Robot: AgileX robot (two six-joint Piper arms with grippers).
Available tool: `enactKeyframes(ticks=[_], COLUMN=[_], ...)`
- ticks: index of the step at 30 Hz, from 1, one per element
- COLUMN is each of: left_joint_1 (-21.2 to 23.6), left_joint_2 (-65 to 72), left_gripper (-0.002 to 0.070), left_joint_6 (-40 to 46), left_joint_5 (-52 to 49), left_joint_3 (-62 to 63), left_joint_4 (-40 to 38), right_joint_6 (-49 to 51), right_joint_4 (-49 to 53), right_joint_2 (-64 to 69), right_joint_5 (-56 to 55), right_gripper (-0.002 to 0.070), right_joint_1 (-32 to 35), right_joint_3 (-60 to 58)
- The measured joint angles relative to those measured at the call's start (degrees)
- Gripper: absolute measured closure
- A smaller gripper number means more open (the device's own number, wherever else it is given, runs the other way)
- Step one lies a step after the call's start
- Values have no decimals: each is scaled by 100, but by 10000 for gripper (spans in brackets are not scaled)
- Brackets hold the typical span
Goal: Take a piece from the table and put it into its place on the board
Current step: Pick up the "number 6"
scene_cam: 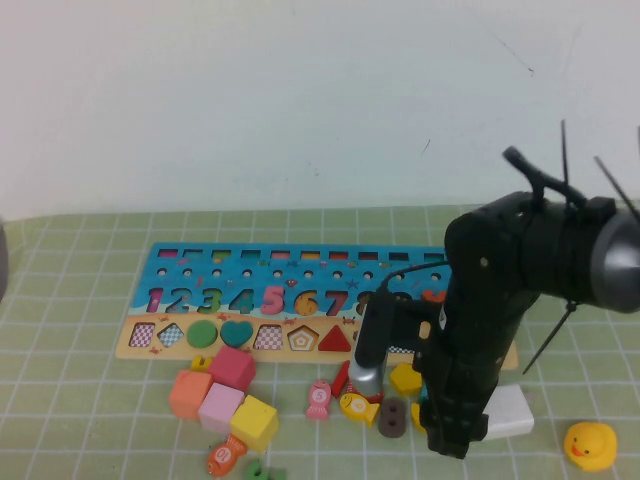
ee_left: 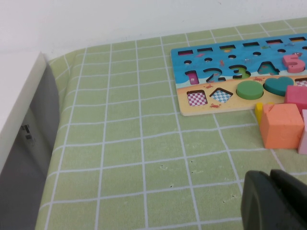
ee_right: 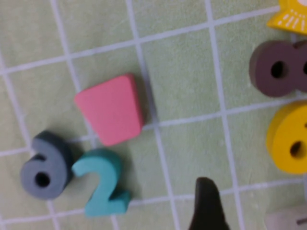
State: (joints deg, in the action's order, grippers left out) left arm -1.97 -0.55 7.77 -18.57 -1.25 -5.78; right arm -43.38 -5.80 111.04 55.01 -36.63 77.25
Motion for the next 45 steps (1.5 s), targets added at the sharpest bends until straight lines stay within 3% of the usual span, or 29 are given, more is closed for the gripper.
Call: enactKeyframes(ticks=[9, 18, 30, 34, 37, 45], left_joint_1=[0, 0, 0, 0, 0, 0], left_joint_2=[0, 0, 0, 0, 0, 0], left_gripper=[676, 676, 676, 676, 676, 676], left_joint_6=[0, 0, 0, 0, 0, 0], left_joint_5=[0, 0, 0, 0, -4, -4], left_joint_3=[0, 0, 0, 0, 0, 0], left_joint_4=[0, 0, 0, 0, 0, 0], right_joint_6=[30, 810, 896, 896, 923, 2113], right_joint_4=[122, 860, 857, 746, 681, 635], right_joint_2=[447, 729, 744, 744, 744, 451], right_joint_5=[-362, -700, -917, -917, -863, -576], right_gripper=[240, 239, 241, 293, 393, 402], right_joint_1=[0, 0, 0, 0, 0, 0], right_joint_3=[14, 29, 29, 29, 29, 29])
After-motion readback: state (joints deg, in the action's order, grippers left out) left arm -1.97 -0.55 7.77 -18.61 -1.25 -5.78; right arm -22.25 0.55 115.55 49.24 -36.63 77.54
